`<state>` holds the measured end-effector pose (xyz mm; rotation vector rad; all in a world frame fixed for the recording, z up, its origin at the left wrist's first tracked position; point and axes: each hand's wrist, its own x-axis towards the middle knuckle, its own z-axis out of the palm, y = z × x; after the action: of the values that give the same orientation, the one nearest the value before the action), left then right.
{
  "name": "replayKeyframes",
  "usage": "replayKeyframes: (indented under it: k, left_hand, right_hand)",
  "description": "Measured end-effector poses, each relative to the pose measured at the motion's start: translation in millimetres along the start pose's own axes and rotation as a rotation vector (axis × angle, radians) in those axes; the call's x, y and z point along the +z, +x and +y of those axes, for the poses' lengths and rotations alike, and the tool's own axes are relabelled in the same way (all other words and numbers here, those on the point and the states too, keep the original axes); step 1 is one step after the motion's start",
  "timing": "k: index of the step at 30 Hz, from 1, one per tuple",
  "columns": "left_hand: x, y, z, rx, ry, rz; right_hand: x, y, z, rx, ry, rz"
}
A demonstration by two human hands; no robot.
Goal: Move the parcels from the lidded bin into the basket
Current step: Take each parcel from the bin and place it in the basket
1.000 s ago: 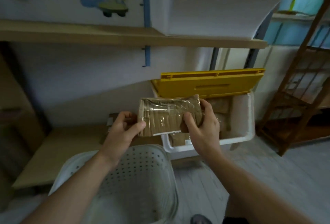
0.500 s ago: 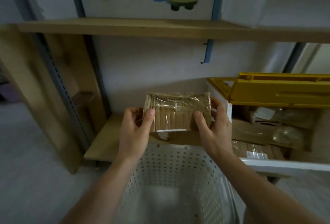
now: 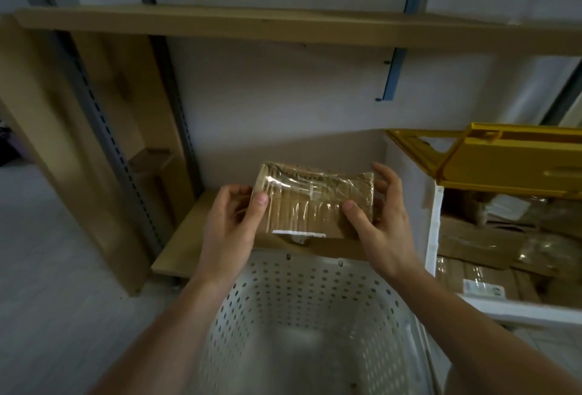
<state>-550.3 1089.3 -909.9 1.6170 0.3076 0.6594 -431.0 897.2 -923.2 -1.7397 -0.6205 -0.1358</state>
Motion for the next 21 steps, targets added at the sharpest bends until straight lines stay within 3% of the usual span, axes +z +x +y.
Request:
replayKeyframes:
  k: [9,17,21]
  left_hand:
    - [21,19,-5,-0.111,-0.335,-0.172]
    - [37,17,-8,-0.160,-0.498,-0.018]
    - [40,18,-8,-0.190,-0.425,-0.047]
  right_hand:
    - [1,10,11,0.172,0.103,0.050]
    - [16,3,7,0.150,0.045,-0.128]
    - [12,2,9,0.135,0.010,-0.136]
